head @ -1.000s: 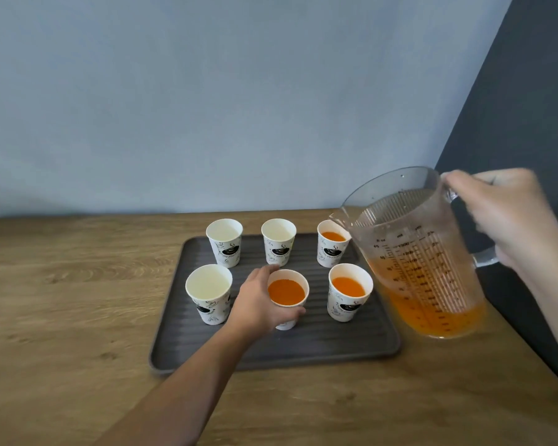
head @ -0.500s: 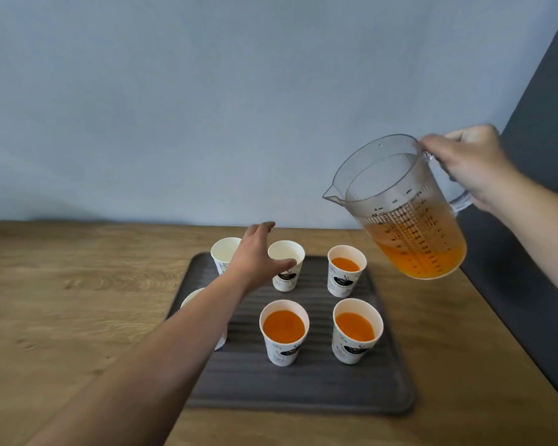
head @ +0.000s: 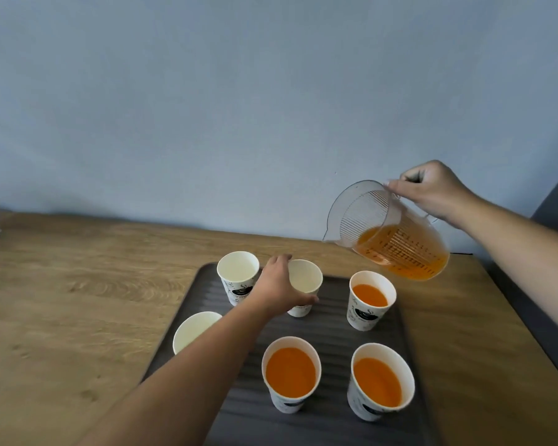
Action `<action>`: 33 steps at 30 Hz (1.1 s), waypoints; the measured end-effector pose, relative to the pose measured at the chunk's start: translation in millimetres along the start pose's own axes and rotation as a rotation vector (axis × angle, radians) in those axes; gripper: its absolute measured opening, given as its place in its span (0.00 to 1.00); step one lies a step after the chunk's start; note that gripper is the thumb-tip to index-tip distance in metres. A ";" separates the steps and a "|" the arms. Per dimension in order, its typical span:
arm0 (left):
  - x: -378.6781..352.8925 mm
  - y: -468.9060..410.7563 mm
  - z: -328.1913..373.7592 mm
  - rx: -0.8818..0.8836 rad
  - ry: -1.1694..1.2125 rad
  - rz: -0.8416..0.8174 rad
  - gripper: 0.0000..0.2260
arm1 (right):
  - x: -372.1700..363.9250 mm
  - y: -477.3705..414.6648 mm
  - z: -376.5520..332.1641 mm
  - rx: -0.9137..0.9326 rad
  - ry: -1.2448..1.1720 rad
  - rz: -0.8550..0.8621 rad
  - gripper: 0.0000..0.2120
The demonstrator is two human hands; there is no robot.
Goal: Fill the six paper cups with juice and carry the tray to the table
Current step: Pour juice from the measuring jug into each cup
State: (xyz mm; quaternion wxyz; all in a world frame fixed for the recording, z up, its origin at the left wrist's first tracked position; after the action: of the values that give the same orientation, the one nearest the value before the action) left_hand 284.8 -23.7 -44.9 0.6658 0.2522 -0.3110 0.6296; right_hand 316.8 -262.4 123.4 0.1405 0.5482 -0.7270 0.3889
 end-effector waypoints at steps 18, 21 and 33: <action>2.5 -5.2 -16.1 -0.011 0.120 0.155 0.35 | -65.9 -10.5 -7.4 0.138 0.096 -0.212 0.23; 2.8 -4.8 -16.7 -0.015 0.120 0.151 0.35 | -67.0 -8.8 -9.7 0.139 0.102 -0.214 0.23; 1.8 -6.3 -16.3 -0.022 0.089 0.125 0.36 | -69.3 -3.6 -22.6 0.203 0.130 -0.225 0.22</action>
State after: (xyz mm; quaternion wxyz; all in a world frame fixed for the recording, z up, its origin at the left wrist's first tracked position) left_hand 292.7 -11.1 -54.3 0.6411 0.1968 -0.3030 0.6771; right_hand 339.9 -198.9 96.1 0.1738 0.6110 -0.6074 0.4769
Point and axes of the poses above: each hand's wrist, its own y-axis away from the middle knuckle, its own x-axis out of the back of the hand, z = x × y, the point moved 8 cm from there along -y, towards the middle knuckle, and after that the axes turned 9 degrees about z, right-handed, at the moved point
